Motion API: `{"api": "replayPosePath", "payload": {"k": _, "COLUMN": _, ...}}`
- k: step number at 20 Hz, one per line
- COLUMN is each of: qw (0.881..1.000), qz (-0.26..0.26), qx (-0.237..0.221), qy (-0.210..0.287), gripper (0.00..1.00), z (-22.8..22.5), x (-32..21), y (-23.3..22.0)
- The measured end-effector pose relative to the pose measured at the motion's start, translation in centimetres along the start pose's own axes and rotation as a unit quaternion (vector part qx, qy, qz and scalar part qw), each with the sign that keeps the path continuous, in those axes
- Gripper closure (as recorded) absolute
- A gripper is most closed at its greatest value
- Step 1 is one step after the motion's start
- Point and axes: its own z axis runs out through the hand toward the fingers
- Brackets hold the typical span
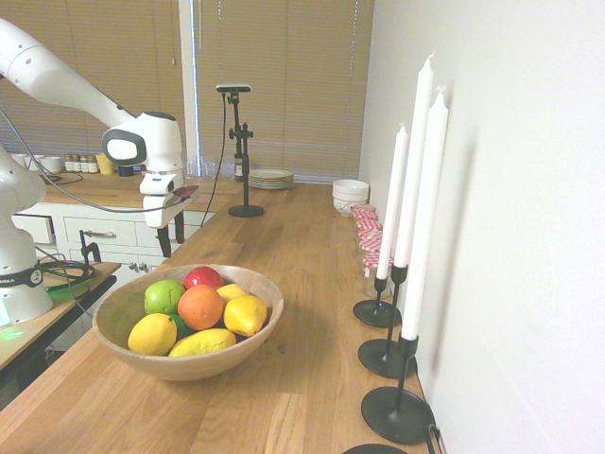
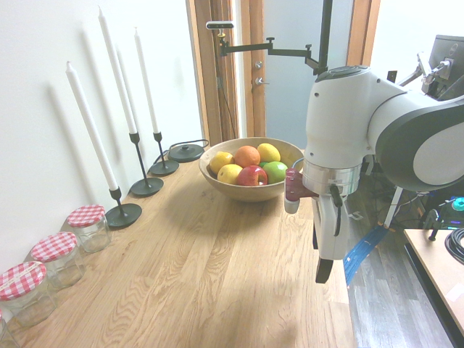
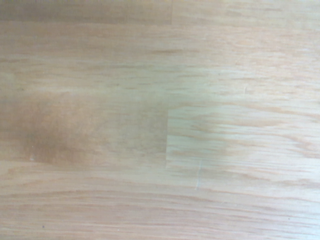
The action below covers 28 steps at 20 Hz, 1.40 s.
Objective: Take orange out of the basket
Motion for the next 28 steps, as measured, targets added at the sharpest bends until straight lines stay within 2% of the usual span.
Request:
{"api": "replayPosePath", "payload": {"k": 4, "qw": 1.000, "qz": 0.003, "qx": -0.001, "qy": 0.009, "gripper": 0.00, "z": -0.5, "x": 0.4, "y": -0.1}}
{"api": "replayPosePath", "payload": {"k": 8, "qw": 0.999, "qz": 0.020, "qx": 0.015, "qy": 0.031, "gripper": 0.00, "z": -5.1, "x": 3.5, "y": -0.5}}
{"api": "replayPosePath", "payload": {"k": 13, "qw": 0.996, "qz": 0.063, "qx": 0.037, "qy": 0.060, "gripper": 0.00, "z": -13.1, "x": 10.6, "y": 1.6}}
{"api": "replayPosePath", "payload": {"k": 16, "qw": 0.993, "qz": 0.091, "qx": 0.041, "qy": 0.069, "gripper": 0.00, "z": -15.8, "x": 16.2, "y": 3.6}}
{"api": "replayPosePath", "payload": {"k": 22, "qw": 0.988, "qz": 0.134, "qx": 0.036, "qy": 0.073, "gripper": 0.00, "z": -17.4, "x": 25.8, "y": 5.9}}
{"api": "replayPosePath", "payload": {"k": 28, "qw": 0.982, "qz": 0.178, "qx": 0.036, "qy": 0.052, "gripper": 0.00, "z": -15.3, "x": 33.7, "y": 9.0}}
